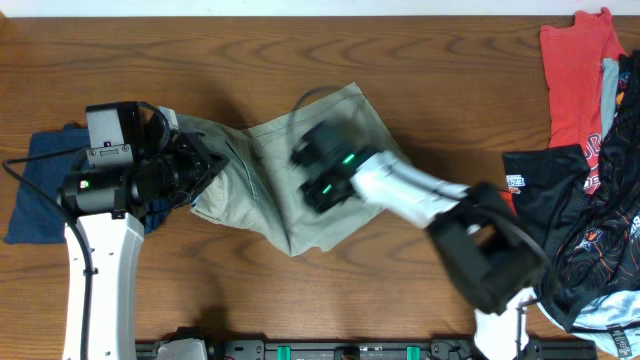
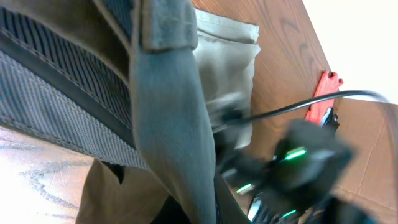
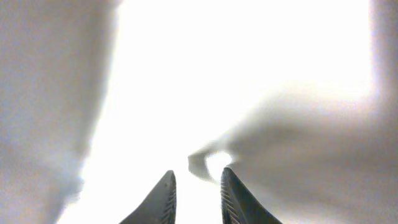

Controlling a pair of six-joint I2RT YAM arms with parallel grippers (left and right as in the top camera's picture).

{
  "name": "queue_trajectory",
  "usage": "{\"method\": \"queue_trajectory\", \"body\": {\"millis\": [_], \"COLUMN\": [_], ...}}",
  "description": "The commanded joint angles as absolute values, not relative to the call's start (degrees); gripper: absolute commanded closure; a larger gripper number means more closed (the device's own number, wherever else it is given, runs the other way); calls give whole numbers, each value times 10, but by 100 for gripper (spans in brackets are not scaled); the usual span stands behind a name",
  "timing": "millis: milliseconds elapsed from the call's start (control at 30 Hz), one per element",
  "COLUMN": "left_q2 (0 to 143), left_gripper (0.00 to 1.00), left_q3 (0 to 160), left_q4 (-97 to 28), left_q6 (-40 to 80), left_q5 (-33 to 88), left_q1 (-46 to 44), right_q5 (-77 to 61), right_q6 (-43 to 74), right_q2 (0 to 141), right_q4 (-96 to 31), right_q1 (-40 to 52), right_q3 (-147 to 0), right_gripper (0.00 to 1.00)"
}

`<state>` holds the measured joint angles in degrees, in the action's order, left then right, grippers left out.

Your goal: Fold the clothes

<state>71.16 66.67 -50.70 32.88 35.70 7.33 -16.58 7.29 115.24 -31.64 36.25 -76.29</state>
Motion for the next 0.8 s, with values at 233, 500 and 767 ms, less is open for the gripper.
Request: {"method": "queue_trajectory", "body": {"millis": [233,500,767], "left_q2": [708,728,787], "left_gripper": [94,94,94], "left_q3": [674,674,674], "left_q4": [-508,-455,-320], "left_q6": [316,324,403], "left_q5": [368,366,364], "left_q1": [64,-21,-116], "right_q5": [-54,-57,-73], "right_q6": [50,40,47], "right_q2": [1119,1173,1180], "right_q4": [-369,-384,-423], "right_q1": [165,126,182], "right_q3": [-768,-762,-761], "right_gripper": [81,90,94]}}
